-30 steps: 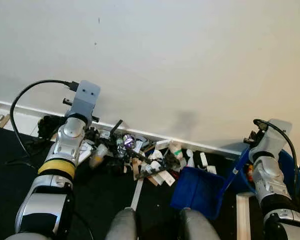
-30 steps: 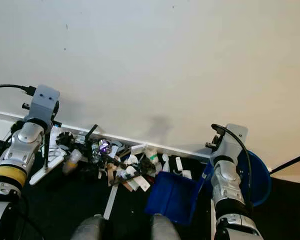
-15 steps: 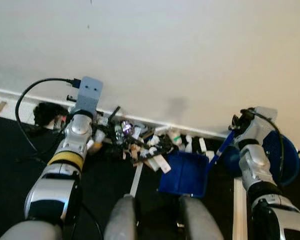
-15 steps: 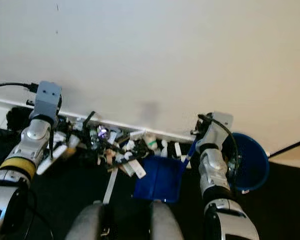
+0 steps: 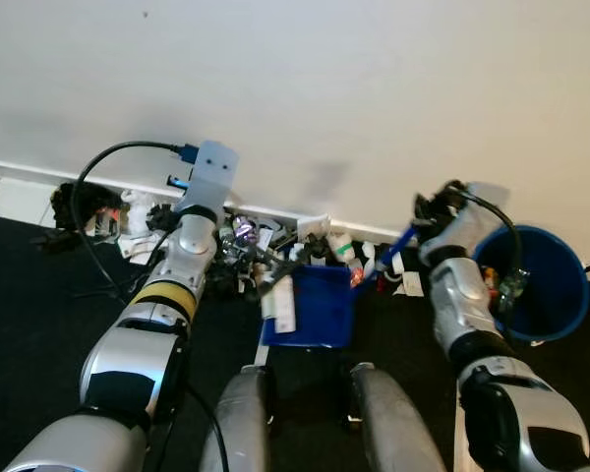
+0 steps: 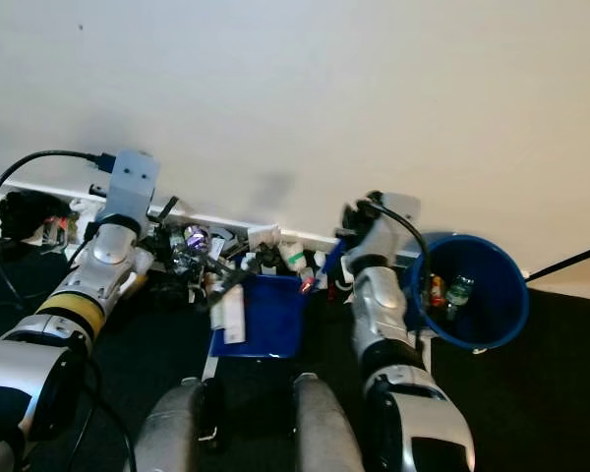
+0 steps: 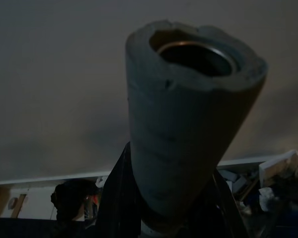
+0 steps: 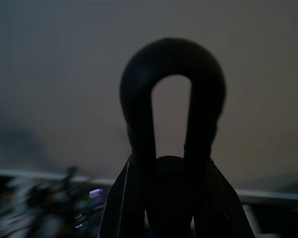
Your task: Sweep floor
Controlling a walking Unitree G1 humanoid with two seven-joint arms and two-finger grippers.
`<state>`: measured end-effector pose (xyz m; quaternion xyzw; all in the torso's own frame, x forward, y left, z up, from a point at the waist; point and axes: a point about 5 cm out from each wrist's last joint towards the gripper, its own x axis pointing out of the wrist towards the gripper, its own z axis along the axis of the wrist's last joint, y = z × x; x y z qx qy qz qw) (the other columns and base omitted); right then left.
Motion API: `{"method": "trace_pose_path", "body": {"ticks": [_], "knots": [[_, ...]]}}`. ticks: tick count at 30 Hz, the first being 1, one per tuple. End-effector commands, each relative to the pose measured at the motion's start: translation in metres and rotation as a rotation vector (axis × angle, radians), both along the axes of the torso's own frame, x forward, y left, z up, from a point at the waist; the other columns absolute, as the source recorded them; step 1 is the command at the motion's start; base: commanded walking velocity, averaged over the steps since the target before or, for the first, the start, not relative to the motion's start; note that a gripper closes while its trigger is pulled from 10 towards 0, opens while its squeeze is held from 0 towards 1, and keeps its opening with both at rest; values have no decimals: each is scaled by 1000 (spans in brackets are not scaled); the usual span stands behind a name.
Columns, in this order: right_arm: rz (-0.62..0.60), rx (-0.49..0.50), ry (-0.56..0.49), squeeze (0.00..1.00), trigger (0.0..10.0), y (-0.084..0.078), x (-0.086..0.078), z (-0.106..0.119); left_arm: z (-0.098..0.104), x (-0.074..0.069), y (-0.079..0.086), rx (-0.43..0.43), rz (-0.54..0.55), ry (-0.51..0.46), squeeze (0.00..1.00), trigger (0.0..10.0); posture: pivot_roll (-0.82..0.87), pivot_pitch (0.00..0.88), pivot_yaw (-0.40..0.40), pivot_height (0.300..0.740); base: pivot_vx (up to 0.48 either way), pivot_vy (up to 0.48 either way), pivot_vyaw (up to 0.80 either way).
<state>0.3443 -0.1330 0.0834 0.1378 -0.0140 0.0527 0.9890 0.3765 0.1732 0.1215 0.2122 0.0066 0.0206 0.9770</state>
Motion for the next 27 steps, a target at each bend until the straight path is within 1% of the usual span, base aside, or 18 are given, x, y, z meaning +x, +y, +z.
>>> {"method": "trace_pose_path", "body": {"ticks": [1,2,5,7,9,10,13,14,16,17,19,21,22,23,24,25,26,27], "knots": [[52,-7,14,0,10000,11,-1,-4,-7,-2,-12,-35,-28,18,0,10000,10,309,10,740,0,0,0],[53,-13,15,0,10000,11,-1,-4,-6,-1,-13,-34,-28,18,0,10000,10,309,10,740,0,0,0],[10,-94,54,0,10000,8,-6,-13,-7,-1,-21,-22,-39,20,0,10000,12,297,7,740,0,0,0],[2,-111,64,0,10000,6,-8,-16,-7,0,-22,-20,-43,21,0,10000,12,297,7,740,0,0,0],[-12,-154,93,0,10000,2,-12,-23,-6,0,-24,2,-44,23,0,10000,13,294,7,740,0,0,0],[-31,-176,112,0,10000,-4,-14,-27,-6,0,-25,9,-43,25,0,10000,13,298,6,740,0,0,0],[-65,-192,131,0,10000,-14,-17,-31,-6,1,-25,10,-36,32,0,10000,11,295,8,740,0,0,0],[-74,-212,140,0,10000,-18,-18,-33,-6,1,-25,7,-33,36,0,10000,11,294,8,740,0,0,0],[-81,-227,146,0,10000,-21,-20,-34,-6,2,-26,4,-30,40,0,10000,11,294,8,740,0,0,0],[-93,-267,162,0,10000,-26,-22,-38,-5,3,-31,-5,-29,40,0,10000,14,292,6,740,0,0,0],[-111,-288,184,0,10000,-31,-25,-42,-2,5,-41,-64,-24,55,0,10000,16,290,6,740,0,0,0],[-119,-296,199,0,10000,-32,-26,-44,3,7,-54,-113,-40,48,0,10000,17,287,5,740,0,0,0],[-119,-313,214,0,10000,-32,-27,-46,12,10,-79,-169,-104,48,0,10000,19,281,5,740,0,0,0],[-119,-313,214,0,10000,-32,-27,-46,12,10,-79,-169,-104,48,0,10000,19,281,5,740,0,0,0],[-116,-320,220,0,10000,-30,-27,-47,19,11,-95,-199,-152,46,0,10000,21,279,6,740,0,0,0],[-116,-320,220,0,10000,-30,-27,-47,19,11,-95,-199,-152,46,0,10000,21,279,6,740,0,0,0],[-115,-325,224,0,10000,-28,-27,-48,24,11,-105,-217,-184,44,0,10000,22,277,7,740,0,0,0],[-110,-329,228,0,10000,-25,-27,-48,36,11,-125,-243,-247,25,0,10000,23,271,9,740,0,0,0]]}}
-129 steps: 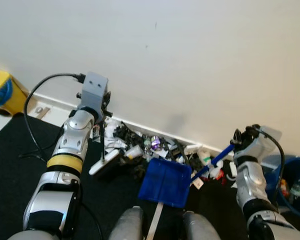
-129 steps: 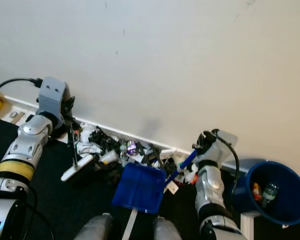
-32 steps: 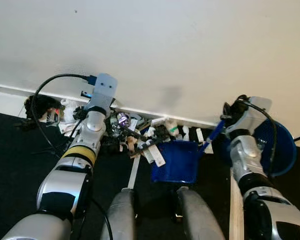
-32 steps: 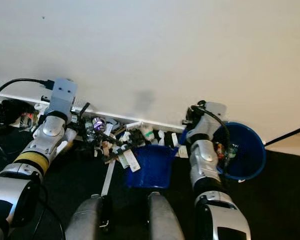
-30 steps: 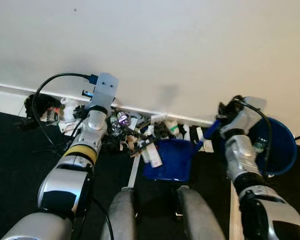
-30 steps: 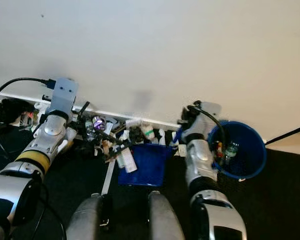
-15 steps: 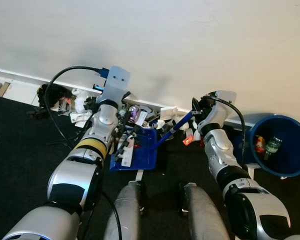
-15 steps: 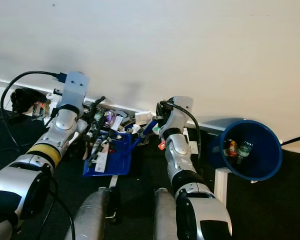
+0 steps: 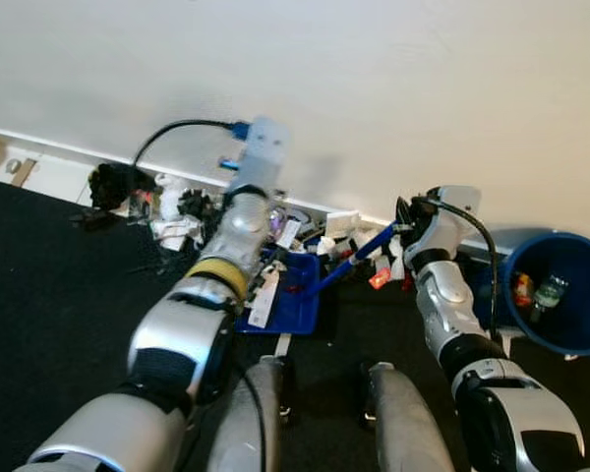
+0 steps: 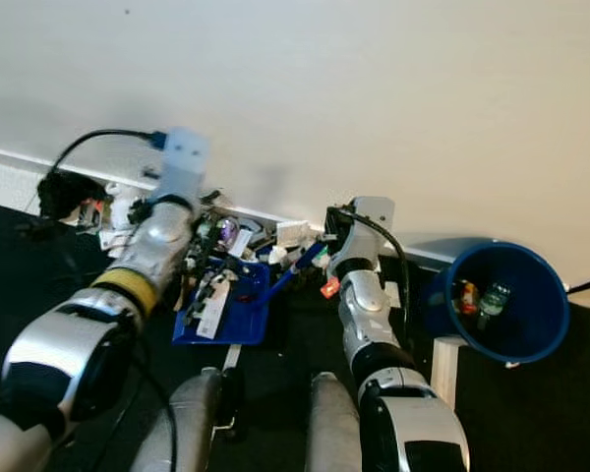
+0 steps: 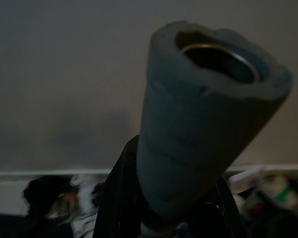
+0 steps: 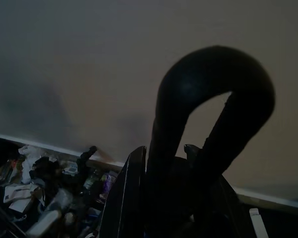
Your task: Sweep floor
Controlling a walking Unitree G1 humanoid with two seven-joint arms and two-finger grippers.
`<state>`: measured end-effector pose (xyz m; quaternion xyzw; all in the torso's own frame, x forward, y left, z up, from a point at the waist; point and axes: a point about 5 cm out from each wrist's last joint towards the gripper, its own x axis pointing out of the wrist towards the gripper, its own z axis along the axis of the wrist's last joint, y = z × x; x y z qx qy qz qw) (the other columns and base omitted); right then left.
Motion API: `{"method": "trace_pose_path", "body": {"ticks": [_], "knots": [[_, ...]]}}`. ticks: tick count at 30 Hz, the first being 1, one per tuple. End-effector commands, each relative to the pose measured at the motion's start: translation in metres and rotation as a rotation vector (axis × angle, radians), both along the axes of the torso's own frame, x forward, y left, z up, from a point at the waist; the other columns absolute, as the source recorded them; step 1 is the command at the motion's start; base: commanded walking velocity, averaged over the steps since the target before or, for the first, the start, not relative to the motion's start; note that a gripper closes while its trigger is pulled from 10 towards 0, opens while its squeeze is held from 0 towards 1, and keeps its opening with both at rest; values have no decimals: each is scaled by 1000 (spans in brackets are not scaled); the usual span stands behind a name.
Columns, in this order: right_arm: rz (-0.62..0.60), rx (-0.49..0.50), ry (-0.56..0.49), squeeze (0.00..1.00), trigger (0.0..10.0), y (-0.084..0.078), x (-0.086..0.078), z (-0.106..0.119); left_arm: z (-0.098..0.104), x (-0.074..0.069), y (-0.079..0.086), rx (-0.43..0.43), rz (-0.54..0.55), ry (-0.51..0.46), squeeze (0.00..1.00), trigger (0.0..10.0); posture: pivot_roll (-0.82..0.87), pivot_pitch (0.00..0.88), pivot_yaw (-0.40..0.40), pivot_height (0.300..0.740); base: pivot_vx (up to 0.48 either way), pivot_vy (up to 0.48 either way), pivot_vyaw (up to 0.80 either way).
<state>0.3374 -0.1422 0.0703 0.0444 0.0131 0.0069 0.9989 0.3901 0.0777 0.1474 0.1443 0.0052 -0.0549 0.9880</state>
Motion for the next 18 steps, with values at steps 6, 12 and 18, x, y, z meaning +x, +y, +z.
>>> {"method": "trace_pose_path", "body": {"ticks": [6,12,18], "knots": [[-36,-132,179,0,10000,-12,-18,-34,30,0,-46,-133,-164,-20,0,10000,26,257,13,740,0,0,0],[-42,-131,193,0,10000,-13,-17,-34,39,4,-37,-85,-179,-7,0,10000,41,245,7,740,0,0,0],[-50,-109,213,0,10000,-12,-16,-36,38,7,-14,-129,-138,90,0,10000,68,228,-9,740,0,0,0]]}}
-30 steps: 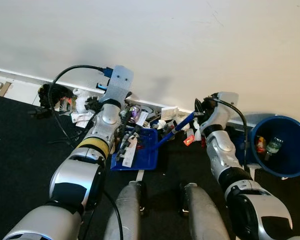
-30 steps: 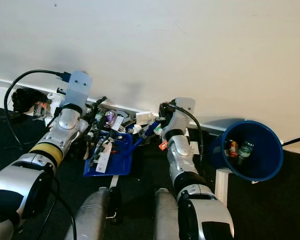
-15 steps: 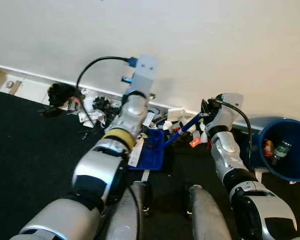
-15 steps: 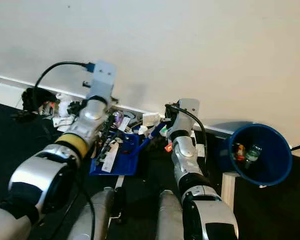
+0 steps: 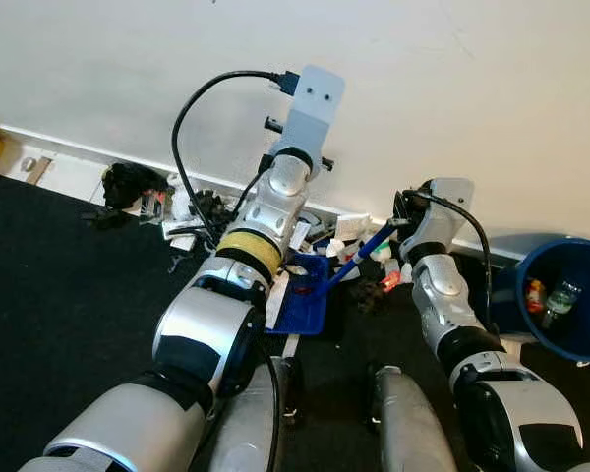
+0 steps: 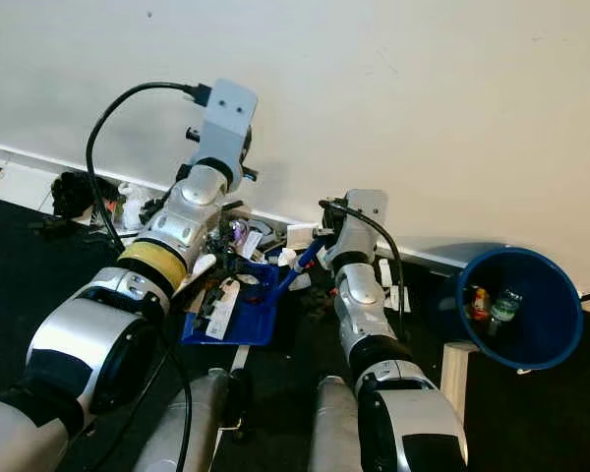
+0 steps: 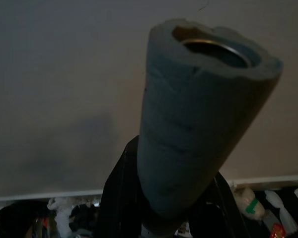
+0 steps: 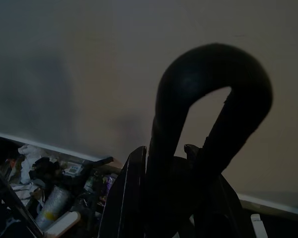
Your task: Sweep floor
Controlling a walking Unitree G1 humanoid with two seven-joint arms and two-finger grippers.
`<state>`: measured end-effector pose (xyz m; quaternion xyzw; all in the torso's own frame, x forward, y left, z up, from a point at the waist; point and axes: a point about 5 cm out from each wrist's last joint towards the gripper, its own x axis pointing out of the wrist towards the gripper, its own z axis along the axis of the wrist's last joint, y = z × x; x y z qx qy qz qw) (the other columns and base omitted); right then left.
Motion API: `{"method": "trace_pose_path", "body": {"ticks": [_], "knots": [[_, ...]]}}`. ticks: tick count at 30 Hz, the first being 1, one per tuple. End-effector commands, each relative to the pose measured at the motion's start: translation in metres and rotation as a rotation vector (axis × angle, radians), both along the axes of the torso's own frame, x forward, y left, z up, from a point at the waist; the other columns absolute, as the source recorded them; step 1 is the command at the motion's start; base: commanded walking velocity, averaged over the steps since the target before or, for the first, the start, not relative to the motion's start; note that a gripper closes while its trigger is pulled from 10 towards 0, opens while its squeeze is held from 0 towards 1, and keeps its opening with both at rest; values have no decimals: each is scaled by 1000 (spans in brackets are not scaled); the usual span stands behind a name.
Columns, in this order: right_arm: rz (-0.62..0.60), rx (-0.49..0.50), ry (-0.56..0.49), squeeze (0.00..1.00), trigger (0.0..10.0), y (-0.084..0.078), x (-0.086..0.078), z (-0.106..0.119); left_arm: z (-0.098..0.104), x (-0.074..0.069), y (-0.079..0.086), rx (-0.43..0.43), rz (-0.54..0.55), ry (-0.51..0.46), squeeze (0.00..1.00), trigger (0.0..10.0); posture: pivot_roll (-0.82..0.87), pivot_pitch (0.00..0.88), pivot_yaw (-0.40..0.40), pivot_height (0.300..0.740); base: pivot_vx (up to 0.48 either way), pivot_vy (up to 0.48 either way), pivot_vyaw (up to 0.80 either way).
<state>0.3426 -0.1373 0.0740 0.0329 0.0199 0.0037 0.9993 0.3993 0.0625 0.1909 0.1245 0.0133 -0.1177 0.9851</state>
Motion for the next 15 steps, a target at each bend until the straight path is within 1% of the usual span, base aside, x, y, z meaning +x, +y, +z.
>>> {"method": "trace_pose_path", "body": {"ticks": [1,2,4,6,7,9,10,13,15], "knots": [[-45,-83,201,0,10000,-16,-21,-39,-4,-2,5,-107,-12,76,0,10000,73,218,-11,740,0,0,0],[-45,-83,201,0,10000,-16,-21,-39,-4,-2,5,-107,-12,76,0,10000,73,218,-11,740,0,0,0],[-44,-79,206,0,10000,-15,-21,-39,2,-3,11,-141,-14,110,0,10000,87,189,-13,740,0,0,0],[-44,-78,208,0,10000,-14,-20,-39,4,-4,12,-150,-18,121,0,10000,89,187,-14,740,0,0,0],[-49,-67,212,0,10000,-15,-18,-38,14,-5,14,-221,-30,136,0,10000,99,185,-20,740,0,0,0],[-55,-59,212,0,10000,-15,-17,-37,23,-6,13,-299,-45,150,0,10000,101,184,-24,740,0,0,0],[-53,-57,212,0,10000,-15,-16,-36,33,-6,12,-353,-57,142,0,10000,102,176,-31,740,0,0,0],[-44,-60,212,0,10000,-15,-16,-36,47,-6,14,-420,-72,123,0,10000,102,176,-31,740,0,0,0],[-41,-62,214,0,10000,-15,-16,-36,52,-5,18,-426,-70,119,0,10000,106,165,-39,740,0,0,0]]}}
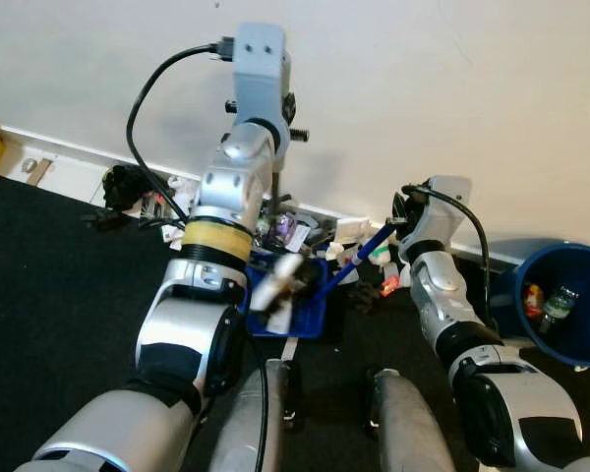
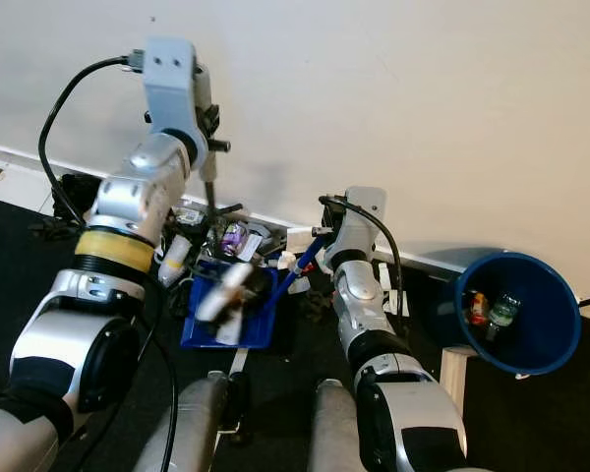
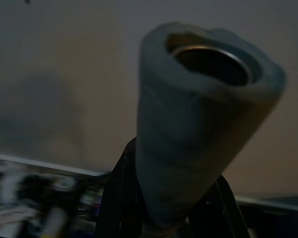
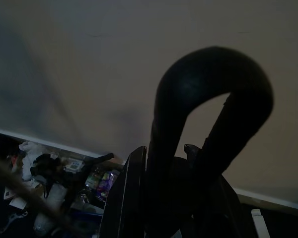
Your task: Sweep floor
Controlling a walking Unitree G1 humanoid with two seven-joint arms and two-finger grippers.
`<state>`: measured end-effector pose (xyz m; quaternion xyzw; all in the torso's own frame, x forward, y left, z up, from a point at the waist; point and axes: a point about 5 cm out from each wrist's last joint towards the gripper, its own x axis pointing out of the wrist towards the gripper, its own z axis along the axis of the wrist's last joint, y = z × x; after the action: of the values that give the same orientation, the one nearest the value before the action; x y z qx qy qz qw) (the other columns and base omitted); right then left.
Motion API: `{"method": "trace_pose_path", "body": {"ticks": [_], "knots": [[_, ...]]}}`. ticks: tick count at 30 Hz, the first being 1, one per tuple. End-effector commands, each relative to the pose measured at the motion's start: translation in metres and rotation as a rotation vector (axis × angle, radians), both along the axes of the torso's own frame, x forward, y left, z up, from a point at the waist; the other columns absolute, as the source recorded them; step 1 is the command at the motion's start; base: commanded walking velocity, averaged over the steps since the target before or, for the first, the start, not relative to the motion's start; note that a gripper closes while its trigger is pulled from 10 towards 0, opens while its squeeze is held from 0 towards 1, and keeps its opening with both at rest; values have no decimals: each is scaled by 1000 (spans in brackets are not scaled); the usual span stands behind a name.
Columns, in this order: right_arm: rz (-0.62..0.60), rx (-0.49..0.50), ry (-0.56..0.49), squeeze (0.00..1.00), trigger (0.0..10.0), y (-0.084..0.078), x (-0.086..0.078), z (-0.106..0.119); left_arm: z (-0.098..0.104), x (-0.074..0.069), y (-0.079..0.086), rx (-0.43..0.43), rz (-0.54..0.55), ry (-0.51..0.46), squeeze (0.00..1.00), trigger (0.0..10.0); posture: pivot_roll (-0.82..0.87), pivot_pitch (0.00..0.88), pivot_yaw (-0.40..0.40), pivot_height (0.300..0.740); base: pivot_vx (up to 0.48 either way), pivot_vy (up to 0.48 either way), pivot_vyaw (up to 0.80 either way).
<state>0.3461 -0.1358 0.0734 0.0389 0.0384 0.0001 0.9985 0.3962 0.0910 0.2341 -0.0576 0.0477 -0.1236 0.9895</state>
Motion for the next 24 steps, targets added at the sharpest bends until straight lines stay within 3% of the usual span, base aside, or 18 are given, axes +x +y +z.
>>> {"method": "trace_pose_path", "body": {"ticks": [1,4,5,6,10,12,14,19,21,22,24], "knots": [[-33,-74,177,0,10000,-16,-20,-36,8,-2,-10,-76,-68,-6,0,10000,106,165,-39,740,0,0,0],[-33,-75,180,0,10000,-17,-20,-36,12,0,2,-47,-48,-25,0,10000,104,154,-38,740,0,0,0],[-41,-75,179,0,10000,-21,-20,-36,13,1,23,95,3,-73,0,10000,104,145,-35,740,0,0,0],[-44,-75,178,0,10000,-22,-20,-35,13,2,31,150,21,-89,0,10000,103,140,-33,740,0,0,0],[-55,-70,177,0,10000,-26,-20,-35,15,0,63,260,87,-111,0,10000,103,126,-30,740,0,0,0],[-58,-69,180,0,10000,-28,-20,-36,19,-3,79,356,98,-134,0,10000,103,126,-30,740,0,0,0],[-58,-67,183,0,10000,-29,-21,-36,22,-6,88,420,91,-149,0,10000,116,110,-38,740,0,0,0],[-58,-63,189,0,10000,-31,-22,-38,26,-9,100,500,78,-180,0,10000,124,106,-43,740,0,0,0],[-61,-49,196,0,10000,-34,-23,-39,42,-14,123,532,139,-216,0,10000,140,93,-62,740,0,0,0],[-61,-49,196,0,10000,-34,-23,-39,42,-14,123,532,139,-216,0,10000,140,93,-62,740,0,0,0],[-58,-28,198,0,10000,-36,-22,-38,58,-20,156,573,237,-241,0,10000,143,84,-68,740,0,0,0]]}}
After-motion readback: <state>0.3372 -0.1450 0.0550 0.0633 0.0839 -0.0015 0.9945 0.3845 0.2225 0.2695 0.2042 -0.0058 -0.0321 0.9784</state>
